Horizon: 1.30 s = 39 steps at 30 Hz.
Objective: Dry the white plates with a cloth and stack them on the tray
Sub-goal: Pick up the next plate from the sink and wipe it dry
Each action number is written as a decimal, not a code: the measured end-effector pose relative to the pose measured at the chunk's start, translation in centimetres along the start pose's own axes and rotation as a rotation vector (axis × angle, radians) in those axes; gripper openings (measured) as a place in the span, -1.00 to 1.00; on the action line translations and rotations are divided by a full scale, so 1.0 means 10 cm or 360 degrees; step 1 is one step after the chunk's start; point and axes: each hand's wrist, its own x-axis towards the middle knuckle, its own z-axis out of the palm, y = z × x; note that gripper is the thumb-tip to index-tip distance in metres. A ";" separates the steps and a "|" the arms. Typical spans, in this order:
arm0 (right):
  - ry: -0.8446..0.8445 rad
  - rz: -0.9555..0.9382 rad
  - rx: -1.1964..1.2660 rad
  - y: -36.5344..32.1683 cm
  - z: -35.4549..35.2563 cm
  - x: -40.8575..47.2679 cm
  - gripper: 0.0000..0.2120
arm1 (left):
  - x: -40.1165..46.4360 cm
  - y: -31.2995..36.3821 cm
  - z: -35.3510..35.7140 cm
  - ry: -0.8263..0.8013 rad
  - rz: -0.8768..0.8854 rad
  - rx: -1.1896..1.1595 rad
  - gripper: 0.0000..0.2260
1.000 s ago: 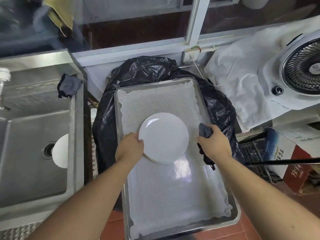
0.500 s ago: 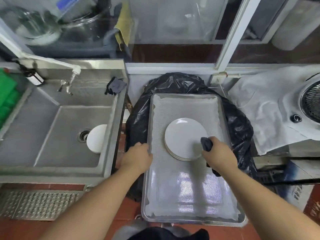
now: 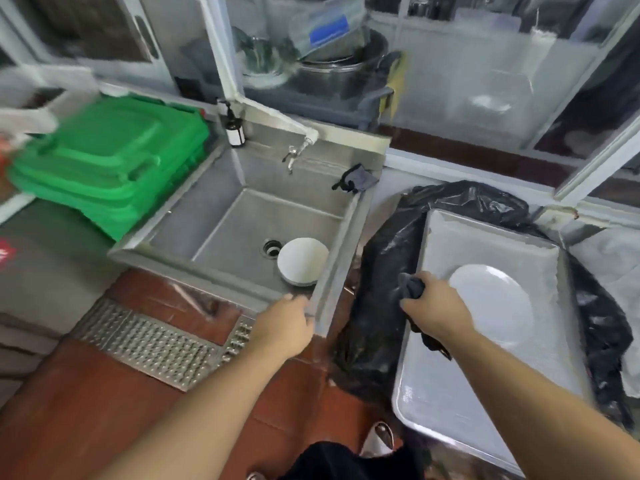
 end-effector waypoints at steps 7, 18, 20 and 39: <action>-0.0097 -0.0223 -0.0034 -1.32 1.01 -0.35 -0.57 | -0.57 -1.38 -0.38 0.0165 -0.0072 -0.0054 -0.63; -0.0342 -0.0467 -0.0221 -2.60 1.82 -0.38 -0.62 | -0.88 -2.68 -0.57 0.0135 -0.0405 -0.0012 -0.65; -0.0365 -0.0464 -0.0209 -2.73 1.91 -0.25 -0.67 | -0.76 -2.77 -0.60 0.0107 -0.0443 -0.0007 -0.66; -0.0514 -0.0158 -0.0084 -3.38 1.81 1.80 -0.71 | 1.54 -2.90 -1.47 -0.0024 -0.0516 -0.0049 -0.71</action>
